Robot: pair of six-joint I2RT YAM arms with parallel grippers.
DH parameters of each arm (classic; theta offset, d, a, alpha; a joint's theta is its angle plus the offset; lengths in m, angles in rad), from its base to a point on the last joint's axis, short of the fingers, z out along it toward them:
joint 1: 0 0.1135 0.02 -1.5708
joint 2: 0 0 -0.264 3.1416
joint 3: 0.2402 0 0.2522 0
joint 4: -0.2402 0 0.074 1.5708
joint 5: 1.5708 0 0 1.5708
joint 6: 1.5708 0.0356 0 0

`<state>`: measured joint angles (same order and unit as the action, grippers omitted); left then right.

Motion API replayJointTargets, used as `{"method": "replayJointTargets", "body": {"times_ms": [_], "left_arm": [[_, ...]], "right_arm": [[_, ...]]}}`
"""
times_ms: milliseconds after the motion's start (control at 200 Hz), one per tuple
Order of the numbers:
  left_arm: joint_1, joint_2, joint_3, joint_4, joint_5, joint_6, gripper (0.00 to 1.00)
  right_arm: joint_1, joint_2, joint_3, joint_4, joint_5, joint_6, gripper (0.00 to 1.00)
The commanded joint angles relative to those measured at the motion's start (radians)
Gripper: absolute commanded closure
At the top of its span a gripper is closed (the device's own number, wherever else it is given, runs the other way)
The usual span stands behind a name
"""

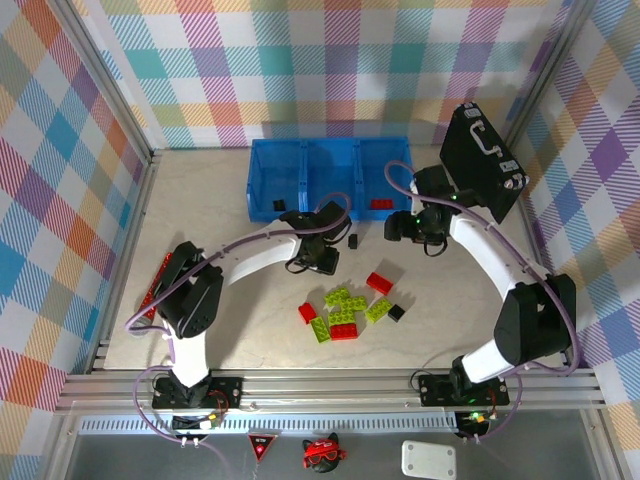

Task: Sort the legos into containers by color
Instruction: Pick up the lego from the center of the table.

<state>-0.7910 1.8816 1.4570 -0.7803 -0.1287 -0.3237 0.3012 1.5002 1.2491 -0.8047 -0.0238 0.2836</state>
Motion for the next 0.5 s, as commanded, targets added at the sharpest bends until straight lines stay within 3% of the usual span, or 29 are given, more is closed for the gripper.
{"method": "replayJointTargets", "body": {"times_ms": [0, 495], "left_arm": [[0.028, 0.040, 0.031, -0.049, 0.061, 0.073, 0.48], [0.095, 0.171, 0.125, -0.056, 0.107, 0.159, 0.47]], "right_arm": [[0.004, -0.038, -0.015, -0.016, 0.013, 0.000, 0.24], [0.005, -0.085, -0.060, -0.027, 0.030, 0.019, 0.24]]}}
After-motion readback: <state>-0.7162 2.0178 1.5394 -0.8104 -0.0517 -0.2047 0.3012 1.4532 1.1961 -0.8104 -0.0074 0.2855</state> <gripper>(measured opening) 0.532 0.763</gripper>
